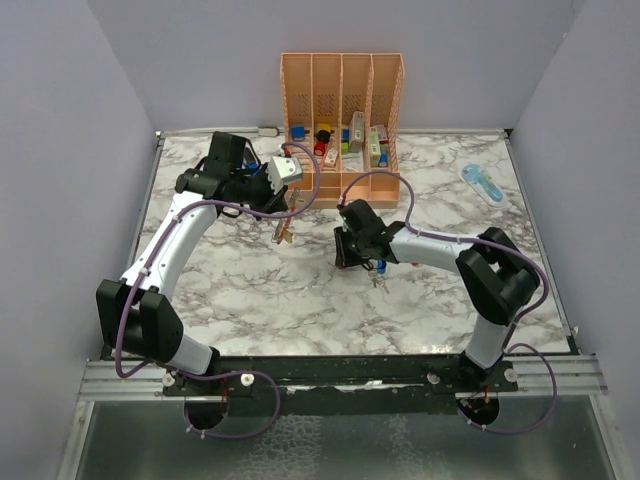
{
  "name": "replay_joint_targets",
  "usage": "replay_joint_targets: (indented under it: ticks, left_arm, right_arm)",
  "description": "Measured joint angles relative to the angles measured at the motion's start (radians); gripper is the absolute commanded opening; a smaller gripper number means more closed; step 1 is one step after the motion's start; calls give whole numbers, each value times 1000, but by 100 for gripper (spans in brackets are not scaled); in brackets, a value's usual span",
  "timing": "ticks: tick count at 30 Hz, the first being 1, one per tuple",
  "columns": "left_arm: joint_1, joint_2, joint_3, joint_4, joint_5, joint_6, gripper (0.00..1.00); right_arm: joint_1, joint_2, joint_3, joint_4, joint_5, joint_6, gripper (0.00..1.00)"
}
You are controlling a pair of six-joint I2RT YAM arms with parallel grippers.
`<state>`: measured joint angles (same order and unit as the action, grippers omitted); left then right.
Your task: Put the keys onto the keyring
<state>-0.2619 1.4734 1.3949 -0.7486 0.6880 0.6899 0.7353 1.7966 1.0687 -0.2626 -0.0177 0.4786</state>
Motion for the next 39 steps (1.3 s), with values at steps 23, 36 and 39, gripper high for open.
replay_joint_targets:
  ticks: [23, 36, 39]
  left_arm:
    - [1, 0, 0, 25, 1, -21, 0]
    - [-95, 2, -33, 33, 57, 2, 0]
    - [-144, 7, -36, 25, 83, 3, 0]
  right_arm:
    - [3, 11, -2, 10, 17, -2, 1]
    - [3, -447, -76, -21, 16, -128, 1]
    - [3, -560, -77, -13, 6, -136, 1]
